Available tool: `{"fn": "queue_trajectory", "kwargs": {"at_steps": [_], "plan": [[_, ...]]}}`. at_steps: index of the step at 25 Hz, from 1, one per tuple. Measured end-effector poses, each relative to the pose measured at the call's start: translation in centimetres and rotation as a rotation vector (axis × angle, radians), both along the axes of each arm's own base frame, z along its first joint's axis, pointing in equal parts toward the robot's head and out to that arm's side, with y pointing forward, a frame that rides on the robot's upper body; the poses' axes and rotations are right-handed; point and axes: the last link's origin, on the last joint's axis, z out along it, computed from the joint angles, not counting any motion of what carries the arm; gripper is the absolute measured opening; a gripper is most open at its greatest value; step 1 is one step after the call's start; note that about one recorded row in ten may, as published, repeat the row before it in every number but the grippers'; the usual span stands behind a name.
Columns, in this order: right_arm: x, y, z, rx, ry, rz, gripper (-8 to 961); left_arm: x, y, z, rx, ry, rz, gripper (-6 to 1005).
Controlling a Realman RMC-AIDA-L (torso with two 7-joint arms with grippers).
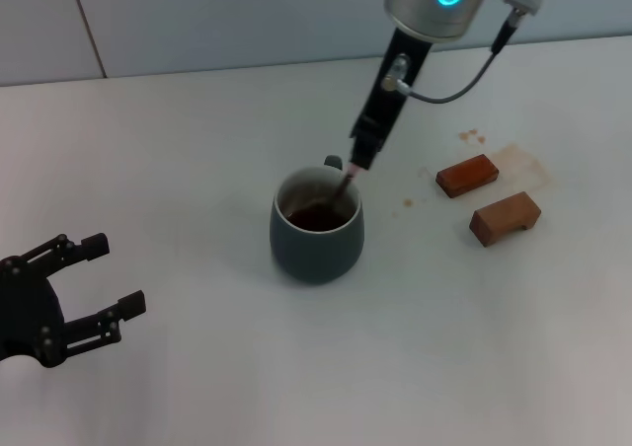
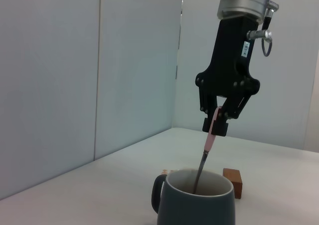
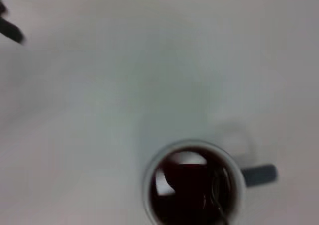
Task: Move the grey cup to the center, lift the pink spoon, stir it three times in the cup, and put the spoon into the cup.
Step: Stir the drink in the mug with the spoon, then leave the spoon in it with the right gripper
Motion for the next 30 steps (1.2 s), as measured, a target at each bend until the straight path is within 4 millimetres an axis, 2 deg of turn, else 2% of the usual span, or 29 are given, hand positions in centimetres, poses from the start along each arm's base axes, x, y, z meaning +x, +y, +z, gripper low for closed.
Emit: {"fn": "queue_trajectory", "kwargs": {"at_steps": [7,11,16,19,30], "plan": [[-0.6,-1.3,-0.6,-0.100,-0.012,0.018,121,0.0,0.1,0.1,0.007,-0.003,0.002,842],[-1.1,-1.1,-0.7,-0.093,0.026,0.034,122,0.0,0.1,0.1,0.007,-0.004,0.001,842],[-0.5,-0.2,-0.2,-0.031,0.007,0.036,122,0.0,0.0,0.1,0.009,-0.005,0.004,842],[-0.1,-0.6,-0.2,-0.052,-0.034,0.023,123,0.0,0.0,0.1,0.009,-0.006,0.005,842],[-0.5,-1.0,-1.1,-0.056,-0.022,0.037,124,-0.2,-0.1,0.3,0.008,-0.005,0.006,842]]}}
